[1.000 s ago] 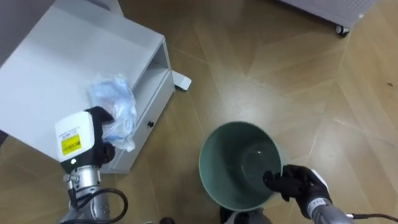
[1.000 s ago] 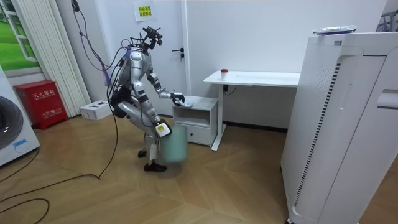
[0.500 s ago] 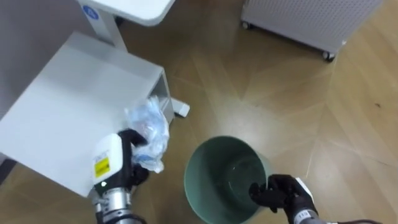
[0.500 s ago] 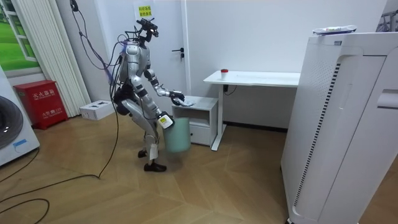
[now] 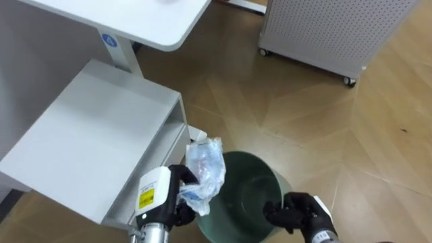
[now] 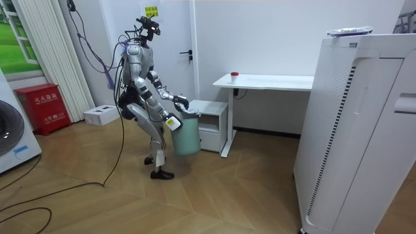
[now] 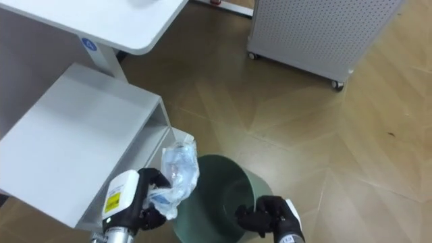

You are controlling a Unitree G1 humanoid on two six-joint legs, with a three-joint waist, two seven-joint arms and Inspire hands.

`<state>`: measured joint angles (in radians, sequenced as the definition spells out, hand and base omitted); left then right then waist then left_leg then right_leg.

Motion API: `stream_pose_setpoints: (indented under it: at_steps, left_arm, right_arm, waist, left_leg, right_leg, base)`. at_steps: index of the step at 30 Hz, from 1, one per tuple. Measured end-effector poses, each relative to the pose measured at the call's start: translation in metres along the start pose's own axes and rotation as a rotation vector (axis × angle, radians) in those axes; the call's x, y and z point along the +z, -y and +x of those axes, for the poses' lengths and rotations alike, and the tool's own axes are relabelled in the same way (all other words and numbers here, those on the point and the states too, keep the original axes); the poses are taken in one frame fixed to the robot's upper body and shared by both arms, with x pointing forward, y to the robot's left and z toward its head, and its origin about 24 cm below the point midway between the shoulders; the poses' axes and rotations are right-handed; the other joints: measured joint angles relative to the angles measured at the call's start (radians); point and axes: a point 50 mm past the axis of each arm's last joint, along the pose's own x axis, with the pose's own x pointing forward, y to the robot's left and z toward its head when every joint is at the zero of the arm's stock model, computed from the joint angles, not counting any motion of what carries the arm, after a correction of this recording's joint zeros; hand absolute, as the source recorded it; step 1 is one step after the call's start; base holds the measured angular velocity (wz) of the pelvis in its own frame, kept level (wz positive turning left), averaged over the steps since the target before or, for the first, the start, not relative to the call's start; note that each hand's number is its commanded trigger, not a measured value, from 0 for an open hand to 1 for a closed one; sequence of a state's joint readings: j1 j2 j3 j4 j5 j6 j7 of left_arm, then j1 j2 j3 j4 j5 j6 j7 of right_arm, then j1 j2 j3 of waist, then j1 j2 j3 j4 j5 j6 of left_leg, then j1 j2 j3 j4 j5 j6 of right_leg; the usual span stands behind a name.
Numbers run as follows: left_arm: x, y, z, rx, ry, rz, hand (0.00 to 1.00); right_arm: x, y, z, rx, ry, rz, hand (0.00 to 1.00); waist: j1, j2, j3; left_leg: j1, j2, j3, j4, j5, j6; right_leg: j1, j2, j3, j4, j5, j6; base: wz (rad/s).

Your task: Pick garbage

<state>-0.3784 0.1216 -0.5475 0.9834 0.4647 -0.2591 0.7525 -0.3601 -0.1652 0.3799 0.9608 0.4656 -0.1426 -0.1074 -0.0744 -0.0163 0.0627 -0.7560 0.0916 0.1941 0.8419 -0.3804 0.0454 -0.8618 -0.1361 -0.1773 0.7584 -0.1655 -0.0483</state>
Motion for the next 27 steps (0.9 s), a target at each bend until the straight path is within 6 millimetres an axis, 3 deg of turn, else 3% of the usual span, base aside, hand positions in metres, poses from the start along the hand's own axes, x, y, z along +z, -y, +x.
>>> stream_pose_setpoints:
  at_steps: [4,5,6,7,8,9,10,27]
  left_arm:
    - [0.003,0.006,-0.003,-0.05,0.027,-0.003,1.0]
    - [0.005,0.009,-0.005,-0.067,0.032,-0.01,0.98]
    - [0.007,0.012,-0.007,-0.084,0.038,-0.013,0.89]
    - [0.007,0.014,-0.008,-0.092,0.041,-0.013,0.77]
    - [0.008,0.017,-0.011,-0.107,0.041,-0.02,0.57]
    - [0.009,0.018,-0.011,-0.119,0.041,-0.021,0.2]
    - [0.009,0.018,-0.011,-0.122,0.041,-0.023,0.0]
    - [0.01,0.025,-0.015,-0.19,0.045,-0.027,0.0]
  right_arm:
    - [0.0,-0.002,0.0,0.01,0.007,-0.008,1.0]
    - [0.0,-0.003,0.0,0.015,0.009,-0.01,1.0]
    - [0.0,-0.004,0.0,0.019,0.009,-0.004,1.0]
    - [0.0,-0.005,-0.001,0.021,0.01,-0.003,1.0]
    - [0.0,-0.006,-0.001,0.027,0.011,-0.001,1.0]
    - [0.0,-0.007,-0.001,0.034,0.012,0.003,1.0]
    - [0.0,-0.008,-0.001,0.038,0.012,0.005,1.0]
    - [-0.004,-0.024,-0.007,0.104,0.038,0.023,1.0]
  waist:
    - [0.002,0.0,0.0]
    - [0.003,0.0,0.0]
    - [0.005,-0.001,-0.0004]
    - [0.006,-0.001,-0.0005]
    - [0.007,-0.001,-0.0006]
    - [0.007,-0.001,-0.0006]
    - [0.006,-0.001,-0.0006]
    - [0.0,-0.001,-0.0006]
  left_leg:
    - [0.001,0.0,0.003,-0.001,0.0,0.0]
    - [0.004,0.0,0.008,-0.002,0.0,0.0]
    - [0.011,-0.001,0.015,-0.007,0.0,0.0]
    - [0.015,-0.001,0.019,-0.011,0.001,0.001]
    - [0.021,-0.001,0.024,-0.014,0.001,0.001]
    - [0.021,0.0,0.025,-0.015,0.001,0.001]
    - [0.02,0.0,0.025,-0.015,0.001,0.001]
    - [0.019,0.004,0.027,-0.033,0.005,-0.001]
  right_leg:
    - [0.0,0.003,0.007,0.0,0.001,0.0]
    - [0.0,0.003,0.009,0.001,0.001,0.0]
    - [0.0,0.002,0.01,0.002,0.001,0.0]
    - [0.0,0.001,0.013,0.002,0.001,0.0]
    - [0.001,-0.001,0.014,0.002,0.001,0.0]
    - [0.001,0.0,0.013,0.001,0.001,-0.001]
    - [0.001,0.001,0.012,0.0,0.002,-0.002]
    - [0.002,0.005,0.013,-0.025,0.01,-0.001]
  base:
    - [0.0]
    - [-0.05]
    - [-0.07]
    - [-0.13]
    - [-0.11]
    - [-0.08]
    - [0.0]
    - [0.0]
